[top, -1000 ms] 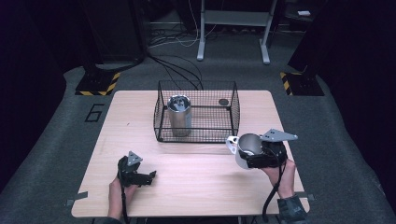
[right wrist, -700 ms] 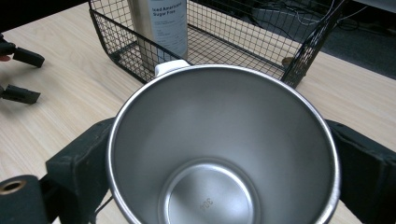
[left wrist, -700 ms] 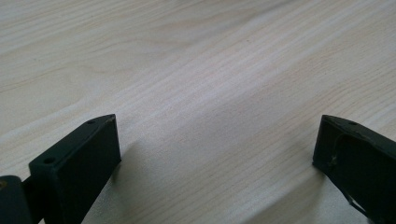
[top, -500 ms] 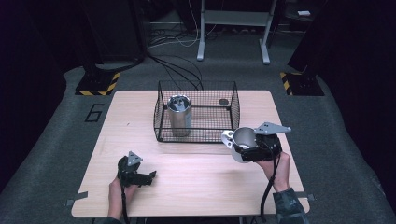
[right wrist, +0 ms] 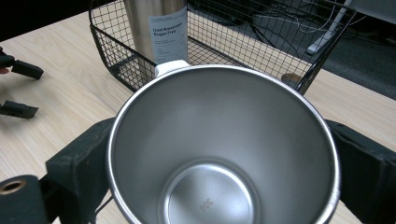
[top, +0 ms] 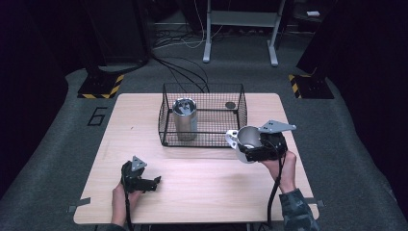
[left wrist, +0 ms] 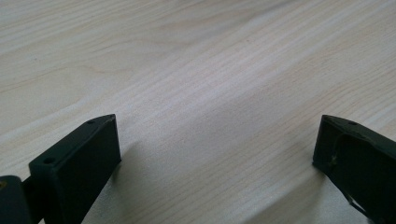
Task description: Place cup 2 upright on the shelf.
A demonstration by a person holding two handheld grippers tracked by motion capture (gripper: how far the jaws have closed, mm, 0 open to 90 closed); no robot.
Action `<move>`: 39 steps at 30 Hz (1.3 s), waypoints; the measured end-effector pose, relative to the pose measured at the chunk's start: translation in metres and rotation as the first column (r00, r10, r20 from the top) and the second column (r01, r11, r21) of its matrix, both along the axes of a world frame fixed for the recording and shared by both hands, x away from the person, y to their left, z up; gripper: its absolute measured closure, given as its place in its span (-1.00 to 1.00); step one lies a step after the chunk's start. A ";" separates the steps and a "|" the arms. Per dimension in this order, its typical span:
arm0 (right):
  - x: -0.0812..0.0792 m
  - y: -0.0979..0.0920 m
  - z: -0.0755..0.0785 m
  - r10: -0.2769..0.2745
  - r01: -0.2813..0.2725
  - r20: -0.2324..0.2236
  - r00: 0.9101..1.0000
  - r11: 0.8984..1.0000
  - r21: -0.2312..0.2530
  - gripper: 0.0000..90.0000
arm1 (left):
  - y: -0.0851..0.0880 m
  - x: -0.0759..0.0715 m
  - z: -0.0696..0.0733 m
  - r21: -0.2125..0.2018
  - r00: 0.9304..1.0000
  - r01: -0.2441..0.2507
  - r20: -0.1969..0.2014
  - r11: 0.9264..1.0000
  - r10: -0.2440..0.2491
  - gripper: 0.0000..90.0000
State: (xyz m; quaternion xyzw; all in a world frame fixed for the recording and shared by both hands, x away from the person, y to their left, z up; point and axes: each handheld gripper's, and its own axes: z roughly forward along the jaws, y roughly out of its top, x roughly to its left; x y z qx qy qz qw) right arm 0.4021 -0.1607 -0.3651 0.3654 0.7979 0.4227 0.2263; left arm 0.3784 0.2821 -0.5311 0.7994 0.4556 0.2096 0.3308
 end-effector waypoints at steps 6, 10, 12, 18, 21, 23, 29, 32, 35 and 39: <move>0.003 0.002 0.007 0.004 -0.004 0.008 1.000 1.000 -0.006 -0.88 | 0.000 0.000 -0.001 -0.012 1.000 -0.001 0.000 1.000 0.001 -0.99; 0.006 0.004 0.017 0.008 -0.008 0.019 1.000 1.000 0.012 -0.88 | 0.000 0.000 0.000 -0.002 1.000 0.002 0.003 1.000 -0.002 -0.99; 0.008 0.005 0.023 0.014 -0.014 0.026 1.000 1.000 0.011 -0.88 | 0.000 0.000 0.000 -0.001 1.000 0.002 0.004 1.000 -0.002 -0.99; 0.015 0.011 0.031 0.016 -0.016 0.032 0.999 1.000 0.010 -0.88 | 0.000 0.000 0.000 -0.002 1.000 0.002 0.004 1.000 -0.002 -0.99; 0.018 0.014 0.032 0.021 -0.021 0.030 0.999 1.000 0.006 -0.88 | 0.000 0.000 0.000 -0.002 1.000 0.001 0.002 1.000 -0.001 -0.99; 0.021 0.016 0.032 0.026 -0.026 0.032 0.999 1.000 -0.002 -0.88 | 0.000 0.000 0.000 -0.002 1.000 0.002 0.004 1.000 -0.002 -0.99; 0.028 0.020 0.037 0.024 -0.024 0.030 0.999 1.000 -0.006 -0.88 | 0.000 0.000 0.000 -0.001 1.000 0.003 0.004 1.000 -0.003 -0.99; 0.032 0.020 0.040 0.025 -0.025 0.030 0.999 1.000 -0.001 -0.88 | 0.000 0.000 0.000 -0.001 1.000 0.003 0.004 1.000 -0.003 -0.99; 0.036 0.022 0.043 0.025 -0.025 0.034 0.999 1.000 -0.007 -0.88 | 0.000 0.000 0.000 -0.001 1.000 0.003 0.004 1.000 -0.003 -0.99; 0.040 0.024 0.047 0.024 -0.025 0.035 0.999 1.000 0.002 -0.88 | 0.000 0.000 0.000 0.000 1.000 0.003 0.005 1.000 -0.003 -0.99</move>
